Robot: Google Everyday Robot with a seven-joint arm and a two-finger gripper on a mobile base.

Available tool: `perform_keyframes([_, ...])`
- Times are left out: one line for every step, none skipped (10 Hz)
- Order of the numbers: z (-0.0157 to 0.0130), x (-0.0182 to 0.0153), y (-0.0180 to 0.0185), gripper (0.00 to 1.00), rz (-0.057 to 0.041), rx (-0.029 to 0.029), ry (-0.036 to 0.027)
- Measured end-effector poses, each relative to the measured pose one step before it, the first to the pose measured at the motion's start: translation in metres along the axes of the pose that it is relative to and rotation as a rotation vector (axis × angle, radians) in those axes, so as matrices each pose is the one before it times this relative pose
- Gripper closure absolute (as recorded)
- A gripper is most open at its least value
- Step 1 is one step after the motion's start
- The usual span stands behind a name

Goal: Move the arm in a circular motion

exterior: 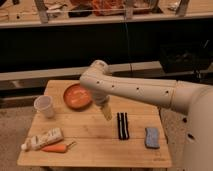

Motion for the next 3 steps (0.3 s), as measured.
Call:
perform_keyframes([0.00126,0.00837,-0.00722,0.2,0.01,0.00596,-0.00011])
perform_keyframes([0.00109,0.00686,-0.0079,0.2,0.00561,0.00515,0.00049])
perform_keyframes([-0.00017,0.00432,-0.00651,0.2,0.00035,0.00558,0.00226])
